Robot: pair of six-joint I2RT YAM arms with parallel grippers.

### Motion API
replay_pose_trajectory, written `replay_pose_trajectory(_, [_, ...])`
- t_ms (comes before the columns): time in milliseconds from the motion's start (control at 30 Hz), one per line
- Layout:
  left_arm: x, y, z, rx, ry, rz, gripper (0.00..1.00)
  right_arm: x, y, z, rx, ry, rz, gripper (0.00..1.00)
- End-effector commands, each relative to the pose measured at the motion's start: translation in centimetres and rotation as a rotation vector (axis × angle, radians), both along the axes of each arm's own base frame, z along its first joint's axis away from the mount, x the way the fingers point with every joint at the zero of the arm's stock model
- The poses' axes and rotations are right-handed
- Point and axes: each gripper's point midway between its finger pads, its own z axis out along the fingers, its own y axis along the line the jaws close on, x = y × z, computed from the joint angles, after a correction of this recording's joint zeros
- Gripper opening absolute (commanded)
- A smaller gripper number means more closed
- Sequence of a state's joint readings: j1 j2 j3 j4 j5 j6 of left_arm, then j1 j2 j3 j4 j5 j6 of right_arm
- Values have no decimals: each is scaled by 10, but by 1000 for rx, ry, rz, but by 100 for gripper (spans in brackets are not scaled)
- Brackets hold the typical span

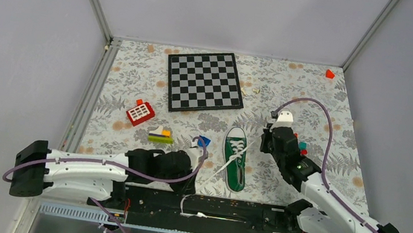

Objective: Tie the shoes
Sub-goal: Tie the shoelace on the shoe.

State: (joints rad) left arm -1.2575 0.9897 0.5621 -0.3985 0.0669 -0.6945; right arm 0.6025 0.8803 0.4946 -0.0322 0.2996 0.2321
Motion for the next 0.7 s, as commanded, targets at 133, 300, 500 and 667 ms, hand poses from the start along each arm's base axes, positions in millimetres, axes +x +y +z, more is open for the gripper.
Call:
replay_pose_trajectory(133, [-6, 4, -27, 42, 30, 52, 0, 28, -29, 19, 30, -70, -144, 0])
replay_pose_trajectory(300, [-1, -2, -32, 53, 15, 56, 0, 26, -39, 3, 16, -33, -177, 0])
replay_pose_trajectory(500, [-1, -11, -19, 37, 11, 30, 0, 26, -28, 14, 67, -41, -122, 0])
replay_pose_trajectory(667, [1, -31, 32, -86, -48, -39, 0, 21, 8, 62, 190, -90, 60, 0])
